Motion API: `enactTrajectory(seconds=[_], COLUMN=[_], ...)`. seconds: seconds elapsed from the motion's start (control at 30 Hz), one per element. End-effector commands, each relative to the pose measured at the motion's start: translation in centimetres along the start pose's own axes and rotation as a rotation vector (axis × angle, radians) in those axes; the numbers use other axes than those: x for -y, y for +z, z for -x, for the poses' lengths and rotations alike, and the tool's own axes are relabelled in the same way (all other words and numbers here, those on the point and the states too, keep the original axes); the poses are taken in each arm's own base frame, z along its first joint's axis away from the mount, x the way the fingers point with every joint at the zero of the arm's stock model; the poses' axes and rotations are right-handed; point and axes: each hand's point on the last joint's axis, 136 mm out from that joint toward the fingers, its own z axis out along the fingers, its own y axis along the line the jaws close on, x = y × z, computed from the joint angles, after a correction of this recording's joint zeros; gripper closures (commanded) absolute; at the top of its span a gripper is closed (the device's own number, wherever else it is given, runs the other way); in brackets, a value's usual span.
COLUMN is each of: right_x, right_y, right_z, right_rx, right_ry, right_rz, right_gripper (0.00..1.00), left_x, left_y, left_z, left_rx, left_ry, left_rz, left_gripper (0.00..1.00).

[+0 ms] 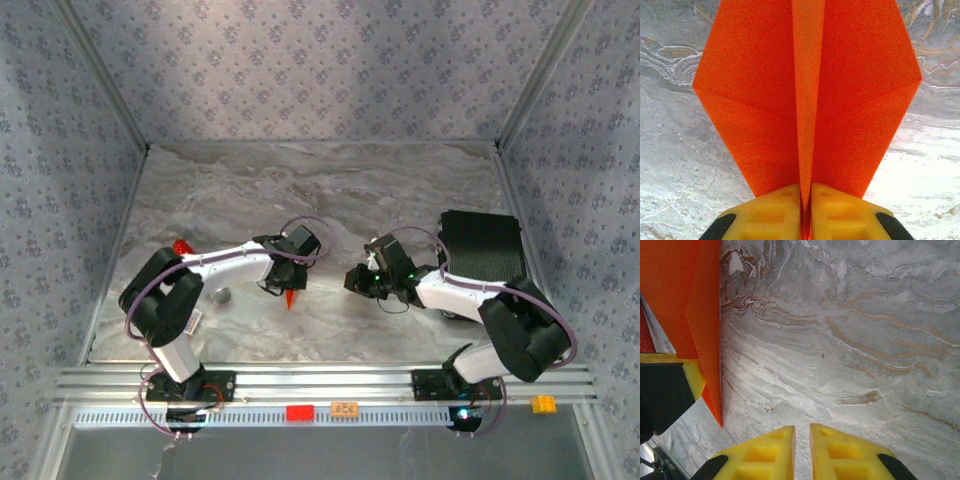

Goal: Fold a paper plane with a square sheet of paper (pick it up from the middle)
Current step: Turn over a paper plane at the center of the table, then move the paper plane to the center of the table.

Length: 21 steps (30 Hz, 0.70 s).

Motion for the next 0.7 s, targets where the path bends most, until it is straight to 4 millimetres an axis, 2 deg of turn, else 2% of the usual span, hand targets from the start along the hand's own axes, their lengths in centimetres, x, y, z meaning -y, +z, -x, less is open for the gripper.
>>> enactTrajectory(seconds=[0.0,0.67], right_x=[-0.2,-0.4], right_y=[0.1,0.6], right_z=[0.2,0.1], right_rx=[-0.001,-0.014], right_ry=[-0.020,-0.018], right_rz=[-0.012,-0.007], right_gripper=[0.83,0.82], left_x=[-0.1,-0.1], left_y=[0.2,1.2], left_z=[0.0,-0.4], left_rx=[-0.007,-0.029], left_ry=[0.012,0.023], left_rz=[0.024,0.034], left_gripper=[0.88,0.85])
